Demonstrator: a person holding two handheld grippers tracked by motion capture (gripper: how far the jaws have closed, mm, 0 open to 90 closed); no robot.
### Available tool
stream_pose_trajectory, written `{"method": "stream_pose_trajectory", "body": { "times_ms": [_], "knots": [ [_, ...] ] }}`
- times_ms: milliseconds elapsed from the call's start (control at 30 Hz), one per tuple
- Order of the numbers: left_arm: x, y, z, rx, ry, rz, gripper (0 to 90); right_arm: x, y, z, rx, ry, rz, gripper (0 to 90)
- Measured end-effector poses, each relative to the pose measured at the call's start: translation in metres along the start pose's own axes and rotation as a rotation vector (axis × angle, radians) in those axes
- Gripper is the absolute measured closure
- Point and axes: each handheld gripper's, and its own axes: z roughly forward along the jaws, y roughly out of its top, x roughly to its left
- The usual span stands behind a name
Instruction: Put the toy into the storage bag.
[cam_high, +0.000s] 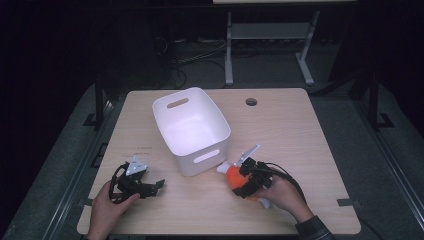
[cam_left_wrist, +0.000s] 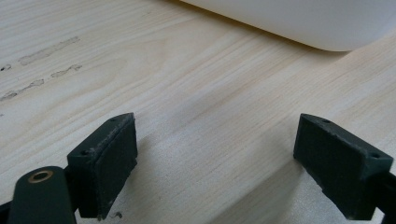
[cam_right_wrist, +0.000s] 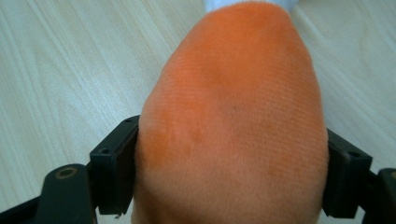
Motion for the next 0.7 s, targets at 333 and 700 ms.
{"method": "stream_pose_trajectory", "body": {
  "times_ms": [333,700],
  "knots": [
    [0.0,0.0,0.0,-0.001,-0.001,-0.001,12.9,-0.008,-0.004,-0.015,-0.021,-0.018,0.035,21.9],
    [0.0,0.0,0.0,-0.002,-0.001,-0.003,12.9,-0.017,-0.007,-0.027,-0.039,-0.039,0.061,22.1]
  ]
}}
